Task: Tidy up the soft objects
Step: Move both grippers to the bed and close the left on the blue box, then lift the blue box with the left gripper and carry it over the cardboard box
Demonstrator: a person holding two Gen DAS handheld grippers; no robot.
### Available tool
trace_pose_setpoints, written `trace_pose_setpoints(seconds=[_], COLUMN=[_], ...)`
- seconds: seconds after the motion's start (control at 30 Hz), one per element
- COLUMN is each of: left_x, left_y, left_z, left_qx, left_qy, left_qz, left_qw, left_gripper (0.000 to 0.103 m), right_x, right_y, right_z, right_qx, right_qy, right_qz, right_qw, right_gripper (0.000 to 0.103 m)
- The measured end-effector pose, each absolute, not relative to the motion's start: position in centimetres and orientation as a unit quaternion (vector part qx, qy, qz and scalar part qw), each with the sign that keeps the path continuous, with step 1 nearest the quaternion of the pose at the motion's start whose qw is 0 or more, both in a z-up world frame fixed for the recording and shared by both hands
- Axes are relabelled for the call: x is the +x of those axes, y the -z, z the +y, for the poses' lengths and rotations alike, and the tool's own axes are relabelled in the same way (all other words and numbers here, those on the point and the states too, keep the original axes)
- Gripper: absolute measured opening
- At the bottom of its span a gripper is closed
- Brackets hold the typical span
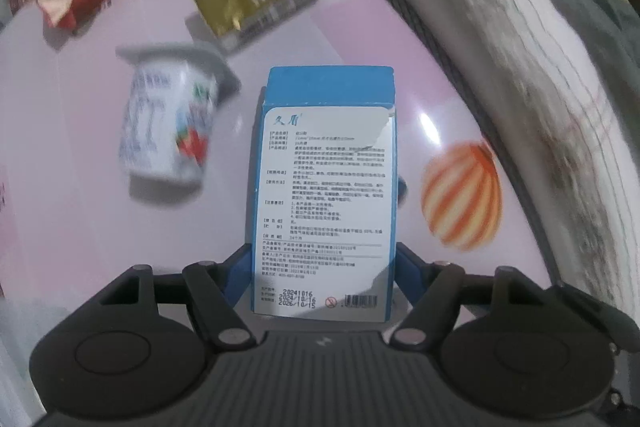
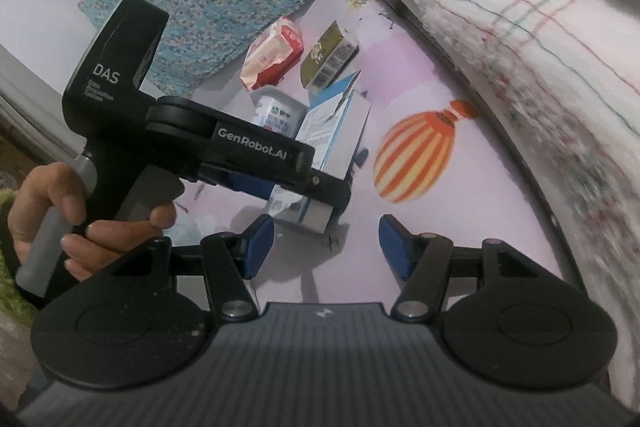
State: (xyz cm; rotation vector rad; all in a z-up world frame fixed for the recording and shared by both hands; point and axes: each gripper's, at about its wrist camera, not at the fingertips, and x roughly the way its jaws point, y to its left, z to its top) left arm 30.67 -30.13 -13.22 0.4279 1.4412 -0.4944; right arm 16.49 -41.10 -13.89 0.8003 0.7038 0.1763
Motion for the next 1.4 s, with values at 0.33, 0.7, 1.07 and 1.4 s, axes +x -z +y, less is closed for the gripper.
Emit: trace_pose_setpoints(seconds=[0.33,0.7,1.07,1.4], left_x=[28.0,30.4,28.7,26.8], left_y=[11.7,13.2,12.5,7.2], left_z=[-29.6,-31.2,-32.5,-31.7], left_qx=[0.161,0.157,0.179,0.146], left_qy=[0.249,0.225,0.235,0.272], left_qz=[0.671,0.670,0.644,0.607], left_qw=[0.679,0.690,0.705,0.732], left_gripper=[0.095,0.093,0.072,0.072], right_x=[12.2,12.7,14.5,13.6], right_y=[13.4,13.3,13.9,13.3], right_z=[-40.2,-39.3,-39.3,-39.8], right_qx=[0.369,0.356,0.379,0.419], right_qy=[-0.098,-0.099,-0.094,-0.093], right_qz=[0.356,0.346,0.335,0.320], right_qw=[0.853,0.862,0.857,0.845], right_gripper=[0.071,0.072,0.066,0.039])
